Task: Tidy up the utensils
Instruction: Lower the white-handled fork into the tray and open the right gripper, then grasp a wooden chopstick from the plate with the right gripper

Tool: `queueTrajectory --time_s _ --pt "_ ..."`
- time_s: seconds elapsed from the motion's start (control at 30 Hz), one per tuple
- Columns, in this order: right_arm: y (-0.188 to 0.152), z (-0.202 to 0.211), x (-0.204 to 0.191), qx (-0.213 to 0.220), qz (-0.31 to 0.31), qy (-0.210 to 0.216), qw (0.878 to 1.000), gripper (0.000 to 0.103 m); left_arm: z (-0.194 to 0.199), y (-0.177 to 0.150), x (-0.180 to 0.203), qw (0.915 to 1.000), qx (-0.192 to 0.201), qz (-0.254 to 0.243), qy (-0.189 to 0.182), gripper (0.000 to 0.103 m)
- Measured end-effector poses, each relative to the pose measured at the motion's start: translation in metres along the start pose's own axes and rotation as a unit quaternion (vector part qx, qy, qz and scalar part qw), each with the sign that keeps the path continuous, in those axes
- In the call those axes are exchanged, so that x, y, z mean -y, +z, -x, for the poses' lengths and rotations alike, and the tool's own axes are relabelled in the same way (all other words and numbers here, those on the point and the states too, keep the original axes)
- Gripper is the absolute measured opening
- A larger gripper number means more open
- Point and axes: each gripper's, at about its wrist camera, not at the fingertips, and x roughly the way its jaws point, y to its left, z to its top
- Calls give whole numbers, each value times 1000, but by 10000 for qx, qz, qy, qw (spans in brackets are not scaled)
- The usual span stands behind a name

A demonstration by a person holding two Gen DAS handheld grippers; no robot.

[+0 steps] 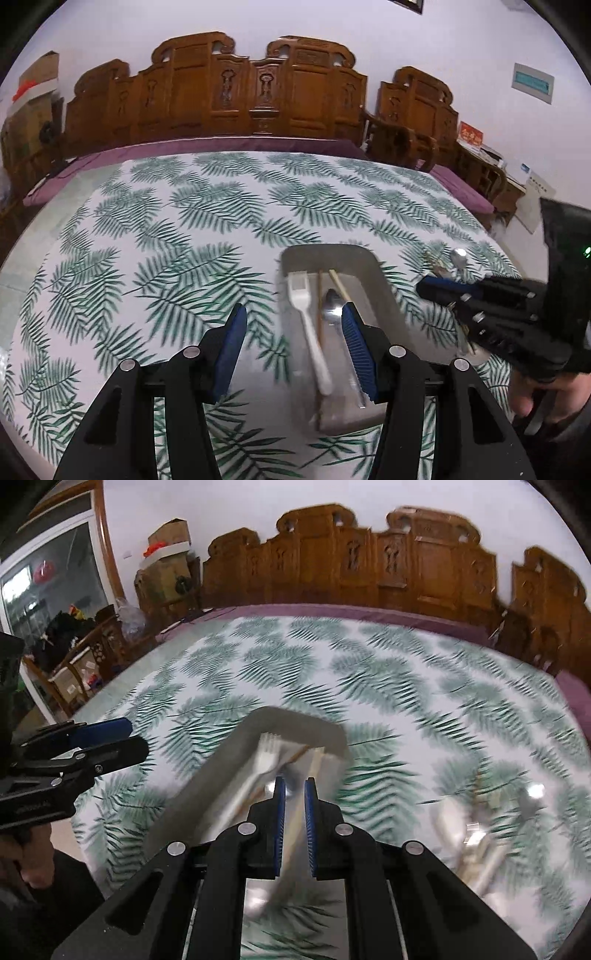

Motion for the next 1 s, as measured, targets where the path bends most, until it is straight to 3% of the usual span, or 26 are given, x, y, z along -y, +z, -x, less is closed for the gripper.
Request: queueTrajectory --time_s 0.27,0.5,1.0 --pt "-18 35 66 108 -63 -783 9969 12 -5 1 38 9994 8 -164 -300 51" --pt "-46 23 106 -131 -323 -1152 9927 12 -12 0 65 9985 -18 -263 -486 51" --pt "-67 -25 120 -661 -256 -1531 9857 11 -25 -14 98 9960 -250 -570 -647 51"
